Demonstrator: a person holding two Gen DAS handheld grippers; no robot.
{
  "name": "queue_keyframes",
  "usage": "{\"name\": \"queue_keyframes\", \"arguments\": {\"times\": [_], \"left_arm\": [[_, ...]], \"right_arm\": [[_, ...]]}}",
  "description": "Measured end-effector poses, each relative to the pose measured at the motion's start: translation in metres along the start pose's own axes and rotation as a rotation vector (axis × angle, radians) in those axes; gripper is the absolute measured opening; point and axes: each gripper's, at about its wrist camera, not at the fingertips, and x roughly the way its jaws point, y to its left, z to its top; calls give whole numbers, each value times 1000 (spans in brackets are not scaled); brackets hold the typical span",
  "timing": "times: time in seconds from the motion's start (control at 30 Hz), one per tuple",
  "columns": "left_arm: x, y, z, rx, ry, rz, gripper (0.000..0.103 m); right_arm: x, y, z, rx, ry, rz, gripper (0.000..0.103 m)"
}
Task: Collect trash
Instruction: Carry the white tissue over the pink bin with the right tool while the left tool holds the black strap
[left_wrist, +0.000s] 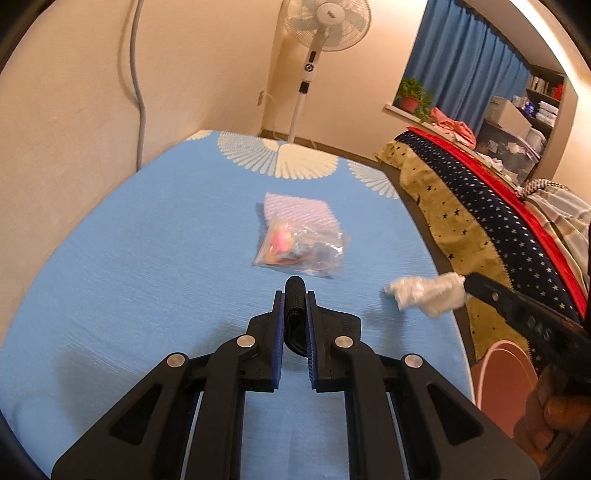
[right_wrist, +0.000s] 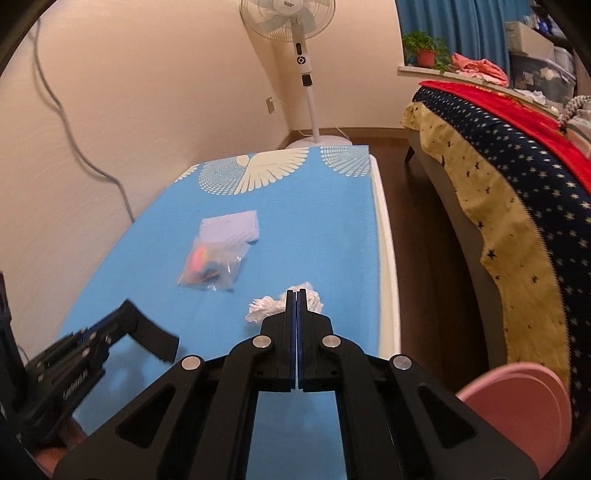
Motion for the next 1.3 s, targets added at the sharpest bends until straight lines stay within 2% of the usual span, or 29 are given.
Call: {"name": "queue_keyframes", "arguments": {"times": [0.63,0.9,1.3], "left_arm": [[-62,-60,-24,151,-36,-92,10],[-76,-92,-40,230,-43,-125,10],[-87,-119,-49,275,-49,-166,10]], "right_arm": [[-124,-25,-43,38,-88,-85,0],[-157,-38,-54,52,-130,-140,0],[-190,-52,-62,67,-168,-210,0]]}}
